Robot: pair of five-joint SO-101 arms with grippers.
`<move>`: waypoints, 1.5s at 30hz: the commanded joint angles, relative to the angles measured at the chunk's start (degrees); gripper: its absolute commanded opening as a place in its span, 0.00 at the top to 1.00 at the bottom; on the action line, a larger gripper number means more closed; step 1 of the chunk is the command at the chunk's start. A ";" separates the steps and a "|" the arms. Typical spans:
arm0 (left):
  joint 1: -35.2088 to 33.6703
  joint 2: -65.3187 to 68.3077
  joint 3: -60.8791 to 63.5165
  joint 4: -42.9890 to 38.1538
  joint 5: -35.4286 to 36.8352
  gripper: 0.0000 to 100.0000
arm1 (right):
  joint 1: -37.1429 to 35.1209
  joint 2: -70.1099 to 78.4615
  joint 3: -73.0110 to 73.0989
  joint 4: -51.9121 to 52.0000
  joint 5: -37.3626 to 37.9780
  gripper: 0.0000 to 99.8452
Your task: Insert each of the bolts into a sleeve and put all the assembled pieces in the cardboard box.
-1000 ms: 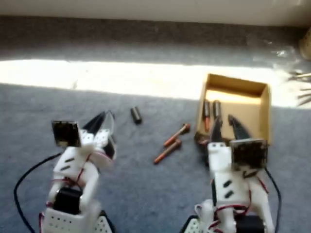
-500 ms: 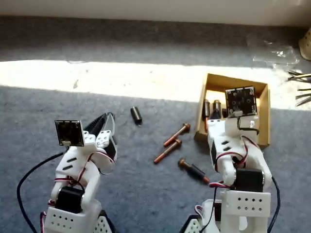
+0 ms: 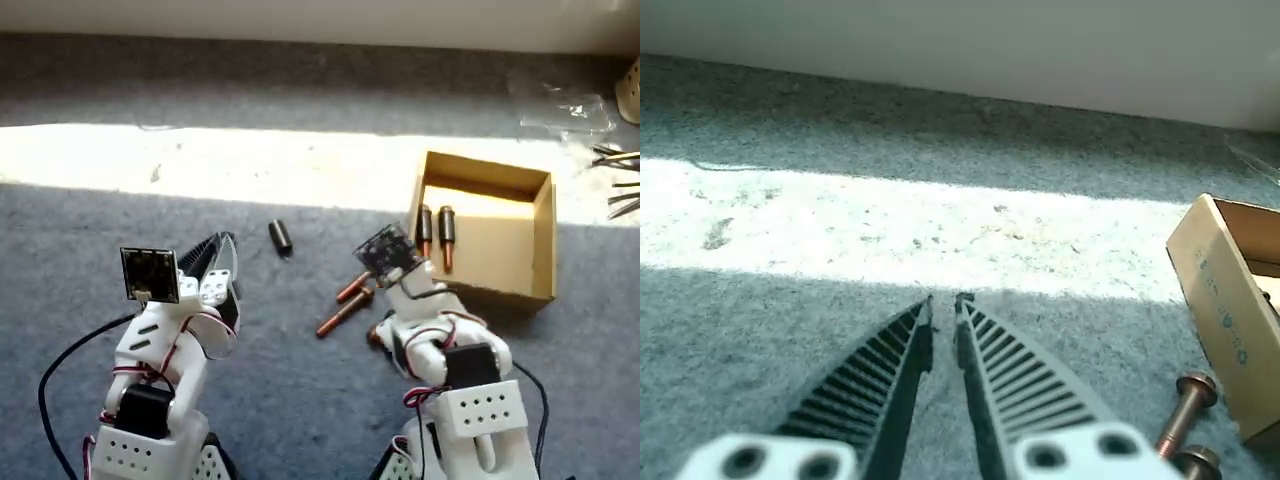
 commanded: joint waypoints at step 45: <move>-0.48 -0.66 -0.48 -1.67 -1.67 0.94 | -3.91 0.48 11.38 0.40 19.08 0.84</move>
